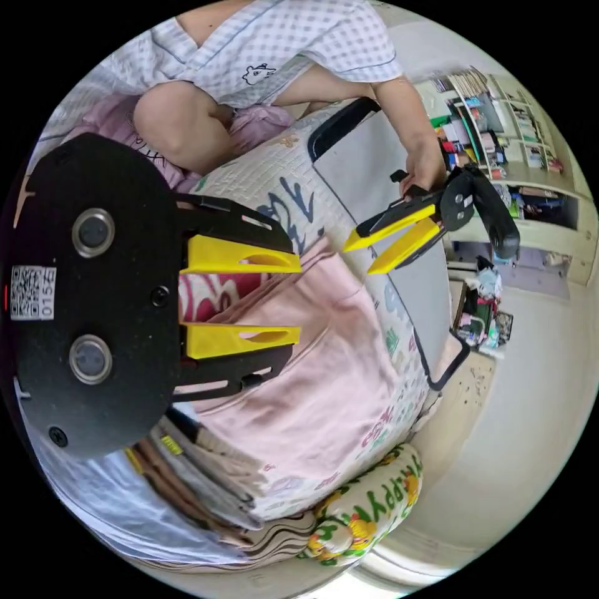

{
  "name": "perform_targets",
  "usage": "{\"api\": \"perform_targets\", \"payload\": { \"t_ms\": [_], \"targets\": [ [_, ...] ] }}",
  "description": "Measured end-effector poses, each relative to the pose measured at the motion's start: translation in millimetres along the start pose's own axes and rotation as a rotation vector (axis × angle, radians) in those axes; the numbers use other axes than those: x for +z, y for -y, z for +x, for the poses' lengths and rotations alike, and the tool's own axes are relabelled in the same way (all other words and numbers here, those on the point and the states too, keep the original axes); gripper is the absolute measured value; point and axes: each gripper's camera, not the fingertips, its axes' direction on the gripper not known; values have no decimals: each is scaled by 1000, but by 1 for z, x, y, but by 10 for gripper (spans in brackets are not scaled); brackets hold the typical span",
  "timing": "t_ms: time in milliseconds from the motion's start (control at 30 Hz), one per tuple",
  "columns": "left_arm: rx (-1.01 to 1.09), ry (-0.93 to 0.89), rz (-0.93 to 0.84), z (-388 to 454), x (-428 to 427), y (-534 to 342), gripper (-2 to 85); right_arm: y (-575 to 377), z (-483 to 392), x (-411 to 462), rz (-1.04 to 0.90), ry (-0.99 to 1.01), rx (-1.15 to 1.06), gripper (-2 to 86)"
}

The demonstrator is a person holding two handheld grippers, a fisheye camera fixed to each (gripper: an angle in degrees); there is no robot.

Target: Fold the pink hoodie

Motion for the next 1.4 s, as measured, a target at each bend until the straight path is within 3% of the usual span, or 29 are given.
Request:
{"api": "perform_targets", "payload": {
  "t_ms": [200,367,500,600,700,767,900,1067,1167,1400],
  "targets": [
    [-50,-107,-52,-16,30,-11,136,37,-19,49,-140,47,-79,114],
    [-74,-341,-4,-30,34,-15,108,17,20,30,-73,167,84,39],
    [-105,-347,-24,-47,42,-16,49,-8,56,-8,42,263,258,31],
    [-123,-480,147,-68,7,-35,16,-36,88,-67,248,317,413,24],
    [-170,-526,433,-97,-69,-68,2,-62,118,-144,496,320,573,17],
    [-198,-492,574,-110,-127,-89,-2,-67,127,-210,638,230,626,13],
    [-261,-449,766,-124,-213,-136,-5,-57,109,-297,738,19,628,10],
    [-217,-542,1147,-135,-344,-300,-7,-83,66,-359,861,29,642,9],
    [-165,-478,1330,-110,-400,-425,-7,-103,37,-363,870,129,613,8],
    [-123,-307,1495,-45,-442,-648,-6,-121,-33,-319,936,396,487,8]
  ]
}}
